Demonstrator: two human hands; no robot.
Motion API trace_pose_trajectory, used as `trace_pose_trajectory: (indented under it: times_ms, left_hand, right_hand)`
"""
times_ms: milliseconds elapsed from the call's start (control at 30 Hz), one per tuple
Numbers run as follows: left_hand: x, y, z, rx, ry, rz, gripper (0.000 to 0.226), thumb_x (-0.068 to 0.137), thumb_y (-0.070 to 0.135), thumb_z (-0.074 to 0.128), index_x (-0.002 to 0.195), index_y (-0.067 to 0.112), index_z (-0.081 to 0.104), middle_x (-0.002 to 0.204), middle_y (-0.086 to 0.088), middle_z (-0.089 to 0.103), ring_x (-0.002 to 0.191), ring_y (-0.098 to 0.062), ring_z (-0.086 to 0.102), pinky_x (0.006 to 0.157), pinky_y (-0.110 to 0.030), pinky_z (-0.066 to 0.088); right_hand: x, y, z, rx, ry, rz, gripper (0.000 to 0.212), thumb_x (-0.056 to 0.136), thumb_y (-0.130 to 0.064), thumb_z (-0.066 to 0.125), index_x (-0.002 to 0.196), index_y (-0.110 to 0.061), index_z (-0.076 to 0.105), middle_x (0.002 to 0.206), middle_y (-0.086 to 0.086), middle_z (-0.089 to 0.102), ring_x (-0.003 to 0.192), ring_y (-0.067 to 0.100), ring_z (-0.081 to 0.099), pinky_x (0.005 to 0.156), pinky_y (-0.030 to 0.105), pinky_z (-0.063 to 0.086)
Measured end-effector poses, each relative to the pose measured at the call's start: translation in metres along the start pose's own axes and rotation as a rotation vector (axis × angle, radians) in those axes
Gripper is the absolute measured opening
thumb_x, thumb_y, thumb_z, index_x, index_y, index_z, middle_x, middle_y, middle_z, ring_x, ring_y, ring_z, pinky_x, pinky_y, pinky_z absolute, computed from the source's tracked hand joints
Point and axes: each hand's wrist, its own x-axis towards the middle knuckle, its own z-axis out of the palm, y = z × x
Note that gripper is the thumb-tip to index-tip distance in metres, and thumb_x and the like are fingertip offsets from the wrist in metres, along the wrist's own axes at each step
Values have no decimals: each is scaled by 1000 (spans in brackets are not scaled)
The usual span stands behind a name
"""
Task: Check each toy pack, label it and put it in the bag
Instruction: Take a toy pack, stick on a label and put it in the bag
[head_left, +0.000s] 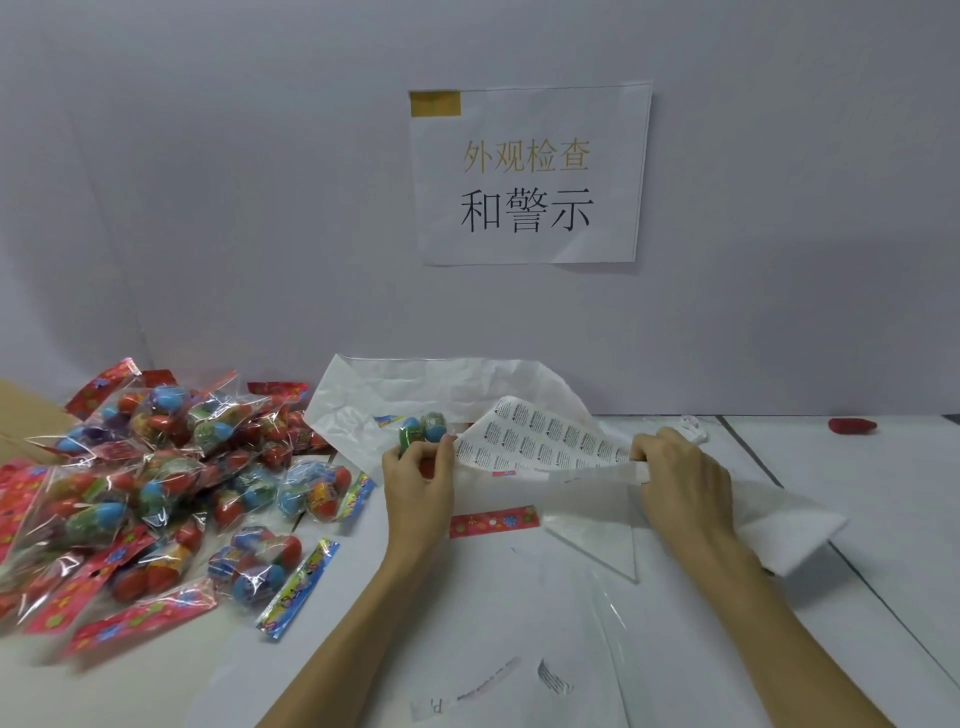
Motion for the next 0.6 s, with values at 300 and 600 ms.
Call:
trace_pose_trajectory:
  times_ms: [300,600]
  left_hand:
    - [-3,4,-1,-110,-72,-78,25,96,39,71,102,14,72,124,-13,63,96,-18,71,69,-20,59]
    - [-11,11,4,-145,-174,-20,16,94,38,73,91,23,77,117,-3,65,100,-9,67,70,-14,54]
  right_hand:
    - [-20,-6,-11,58,-431,-74,29,93,-37,68,119,-37,55,117,-7,52,107,19,60,82,31,46]
    - [-24,-35,-5,446,-149,-115,12,105,-32,57,114,-27,63,95,-4,70,91,21,66,77,38,55]
